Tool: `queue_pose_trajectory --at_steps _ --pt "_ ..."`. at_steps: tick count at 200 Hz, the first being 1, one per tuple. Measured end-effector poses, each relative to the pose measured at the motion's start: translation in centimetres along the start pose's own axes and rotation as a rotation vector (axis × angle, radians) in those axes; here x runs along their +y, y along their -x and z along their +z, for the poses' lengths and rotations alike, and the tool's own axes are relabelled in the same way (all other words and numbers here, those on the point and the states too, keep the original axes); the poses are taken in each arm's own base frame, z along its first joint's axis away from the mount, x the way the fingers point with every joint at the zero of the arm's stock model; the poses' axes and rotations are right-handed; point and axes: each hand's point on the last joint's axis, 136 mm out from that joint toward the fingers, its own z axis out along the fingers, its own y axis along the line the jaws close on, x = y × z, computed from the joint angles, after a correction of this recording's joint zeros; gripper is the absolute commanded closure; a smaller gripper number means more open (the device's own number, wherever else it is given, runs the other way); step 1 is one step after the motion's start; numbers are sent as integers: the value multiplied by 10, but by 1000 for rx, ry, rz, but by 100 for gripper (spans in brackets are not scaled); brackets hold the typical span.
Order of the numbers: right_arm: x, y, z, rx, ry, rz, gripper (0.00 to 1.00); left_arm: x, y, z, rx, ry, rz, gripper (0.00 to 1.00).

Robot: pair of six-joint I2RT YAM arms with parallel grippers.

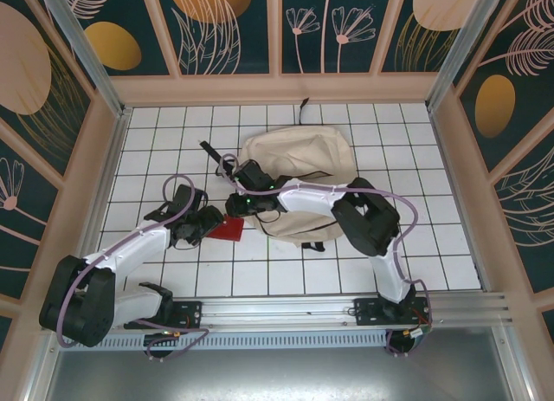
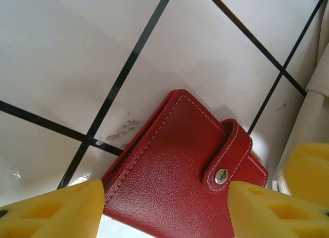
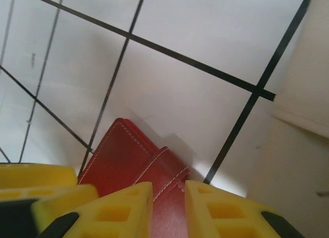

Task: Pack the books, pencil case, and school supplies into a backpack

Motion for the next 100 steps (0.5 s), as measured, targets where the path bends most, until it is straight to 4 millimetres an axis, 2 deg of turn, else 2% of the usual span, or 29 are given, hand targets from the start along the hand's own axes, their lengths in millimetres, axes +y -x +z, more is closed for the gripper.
queue_pose_trajectory --at_steps 26,60,100 --pt "-8 -9 14 38 -22 10 75 3 -4 2 14 0 -19 33" --pt "-11 -10 15 44 -33 25 73 2 -5 1 18 -7 -31 27" --pt "-17 -12 19 56 -39 49 74 3 -8 -1 28 -11 -33 28"
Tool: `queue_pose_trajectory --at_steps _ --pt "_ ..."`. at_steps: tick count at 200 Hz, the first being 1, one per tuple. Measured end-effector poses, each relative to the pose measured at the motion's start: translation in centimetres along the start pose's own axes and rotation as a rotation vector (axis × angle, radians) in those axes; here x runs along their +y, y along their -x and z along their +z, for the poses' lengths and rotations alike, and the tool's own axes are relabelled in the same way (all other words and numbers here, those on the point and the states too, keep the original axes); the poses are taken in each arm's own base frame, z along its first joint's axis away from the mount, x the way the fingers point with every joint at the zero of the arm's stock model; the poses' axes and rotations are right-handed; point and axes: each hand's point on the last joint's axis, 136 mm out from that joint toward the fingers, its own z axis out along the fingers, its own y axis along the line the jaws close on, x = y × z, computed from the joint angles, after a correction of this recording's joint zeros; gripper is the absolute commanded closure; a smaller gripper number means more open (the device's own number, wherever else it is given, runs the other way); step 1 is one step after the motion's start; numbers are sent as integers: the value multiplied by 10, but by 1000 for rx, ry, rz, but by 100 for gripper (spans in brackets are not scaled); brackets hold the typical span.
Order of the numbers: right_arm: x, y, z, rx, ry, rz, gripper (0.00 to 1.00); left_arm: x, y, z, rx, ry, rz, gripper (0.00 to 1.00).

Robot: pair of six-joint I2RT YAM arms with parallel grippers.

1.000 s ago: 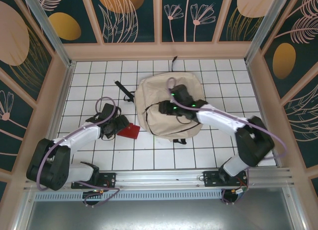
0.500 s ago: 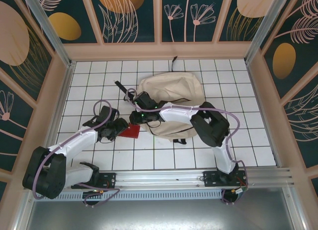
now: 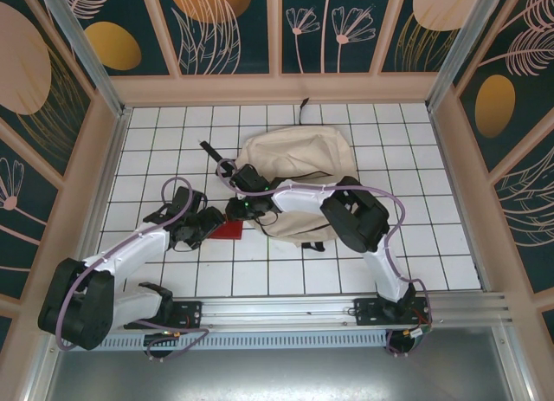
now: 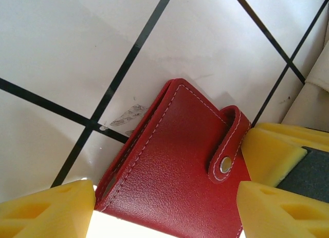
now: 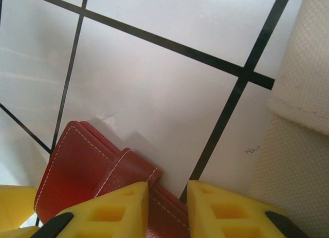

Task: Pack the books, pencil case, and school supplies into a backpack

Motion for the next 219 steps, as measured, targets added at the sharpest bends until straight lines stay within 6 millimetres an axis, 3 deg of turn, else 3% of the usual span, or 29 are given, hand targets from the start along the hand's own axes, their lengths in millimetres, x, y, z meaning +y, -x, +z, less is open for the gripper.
queue_pose_trajectory --at_steps 44,138,176,219 --pt "-1 0 -1 12 20 19 75 5 -12 2 50 -17 -11 31" --pt "-3 -1 0 31 92 53 75 -2 -10 5 46 -50 -57 40" --pt "-3 -1 -2 39 119 60 74 -7 -6 3 30 -77 -54 39" --pt "1 0 -3 45 146 66 67 -29 7 -16 -42 -191 -60 39"
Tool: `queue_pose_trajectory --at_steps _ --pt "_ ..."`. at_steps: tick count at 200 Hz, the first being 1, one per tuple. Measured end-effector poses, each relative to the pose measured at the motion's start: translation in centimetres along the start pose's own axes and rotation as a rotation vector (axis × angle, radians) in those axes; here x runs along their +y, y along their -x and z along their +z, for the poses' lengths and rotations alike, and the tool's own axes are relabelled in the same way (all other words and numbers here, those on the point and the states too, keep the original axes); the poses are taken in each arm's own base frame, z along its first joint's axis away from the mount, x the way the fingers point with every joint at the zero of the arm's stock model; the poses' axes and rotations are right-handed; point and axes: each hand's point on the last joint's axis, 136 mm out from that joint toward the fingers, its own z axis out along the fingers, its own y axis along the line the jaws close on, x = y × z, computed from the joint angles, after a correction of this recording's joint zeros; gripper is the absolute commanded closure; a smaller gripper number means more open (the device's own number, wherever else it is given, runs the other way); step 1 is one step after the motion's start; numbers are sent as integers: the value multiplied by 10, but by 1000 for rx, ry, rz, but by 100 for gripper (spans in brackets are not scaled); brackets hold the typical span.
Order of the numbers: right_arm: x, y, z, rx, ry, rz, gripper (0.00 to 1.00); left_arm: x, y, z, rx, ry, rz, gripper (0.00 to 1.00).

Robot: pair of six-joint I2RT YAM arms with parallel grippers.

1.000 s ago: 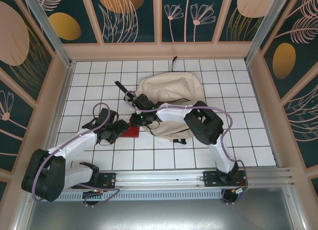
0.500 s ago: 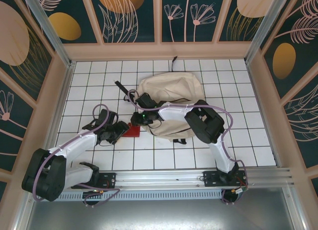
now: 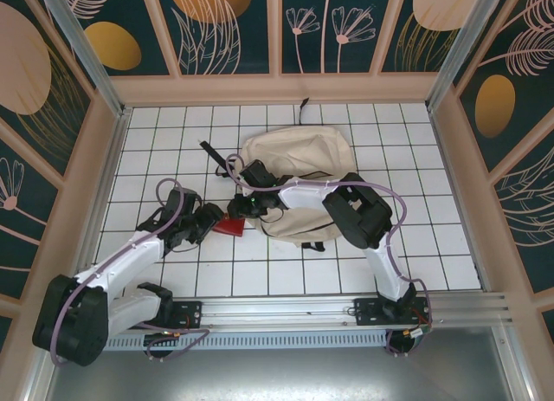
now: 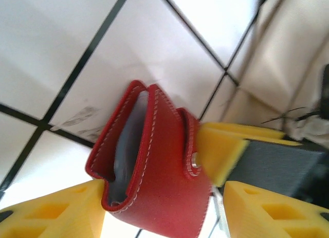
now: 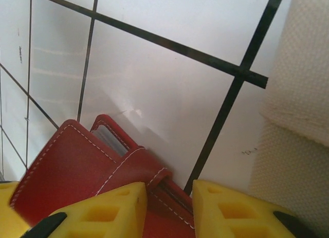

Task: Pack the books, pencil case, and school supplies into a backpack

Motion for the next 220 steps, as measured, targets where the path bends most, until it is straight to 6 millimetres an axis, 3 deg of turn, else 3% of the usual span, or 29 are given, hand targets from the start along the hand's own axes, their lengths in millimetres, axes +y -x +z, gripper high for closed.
queue_pose_trajectory --at_steps 38,88,123,146,173,220 --pt "1 0 -2 10 38 19 67 5 0 7 -3 -7 -29 45" --pt "0 1 -3 15 77 42 68 18 1 12 -9 50 -70 79" --pt "0 2 -4 11 78 47 68 19 3 11 -18 64 -74 93" --pt "-1 0 -10 6 77 51 61 10 9 4 -43 65 -52 99" --pt "4 2 -38 -31 91 53 50 -11 24 -12 -105 45 -9 99" --pt "16 34 -130 -255 154 30 41 -46 51 -46 -229 9 87 98"
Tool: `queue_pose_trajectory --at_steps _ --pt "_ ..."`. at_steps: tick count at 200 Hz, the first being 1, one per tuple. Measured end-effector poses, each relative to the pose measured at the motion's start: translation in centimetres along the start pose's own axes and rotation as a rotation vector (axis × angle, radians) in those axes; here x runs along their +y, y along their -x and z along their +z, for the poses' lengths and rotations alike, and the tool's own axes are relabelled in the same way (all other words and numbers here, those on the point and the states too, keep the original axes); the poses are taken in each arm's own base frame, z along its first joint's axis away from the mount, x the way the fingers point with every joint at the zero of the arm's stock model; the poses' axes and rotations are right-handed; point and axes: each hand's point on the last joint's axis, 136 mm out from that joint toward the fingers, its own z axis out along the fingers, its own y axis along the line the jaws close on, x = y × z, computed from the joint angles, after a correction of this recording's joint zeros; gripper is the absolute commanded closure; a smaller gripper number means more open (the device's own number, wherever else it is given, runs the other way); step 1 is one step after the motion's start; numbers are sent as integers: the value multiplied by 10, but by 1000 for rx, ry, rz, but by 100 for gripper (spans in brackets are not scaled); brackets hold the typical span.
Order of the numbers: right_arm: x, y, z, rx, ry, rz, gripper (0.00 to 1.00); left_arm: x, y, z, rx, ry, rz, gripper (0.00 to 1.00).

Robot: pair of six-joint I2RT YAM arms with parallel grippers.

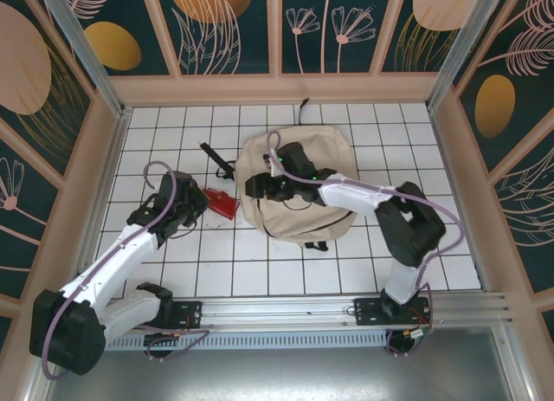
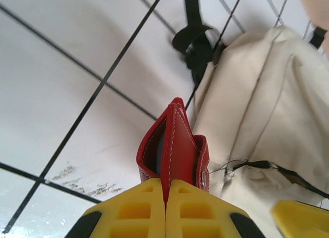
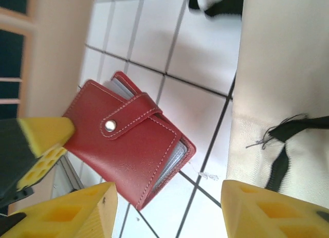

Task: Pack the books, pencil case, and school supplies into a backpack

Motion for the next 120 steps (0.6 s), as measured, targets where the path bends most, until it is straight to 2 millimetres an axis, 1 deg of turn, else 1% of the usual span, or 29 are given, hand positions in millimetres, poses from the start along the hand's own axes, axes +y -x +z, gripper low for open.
queue_pose_trajectory --at_steps 13,32,42,56,76,96,120 --pt "3 9 -18 -54 11 -11 38 -11 7 -6 -20 -26 33 98" --pt "2 16 -35 -102 12 -17 30 -30 12 -13 -23 -84 90 98" --pt "-1 17 -40 -116 11 -22 26 -44 13 -16 -13 -128 118 98" --pt "-7 21 -48 -135 5 -26 24 -67 13 -18 11 -209 157 98" --pt "-13 30 -58 -153 8 -44 21 -100 9 -19 60 -327 203 98" --pt "-18 40 -71 -167 29 -59 21 -133 0 -19 120 -451 249 98" --pt "-22 54 -90 -180 91 -68 21 -161 -11 -18 192 -554 291 97"
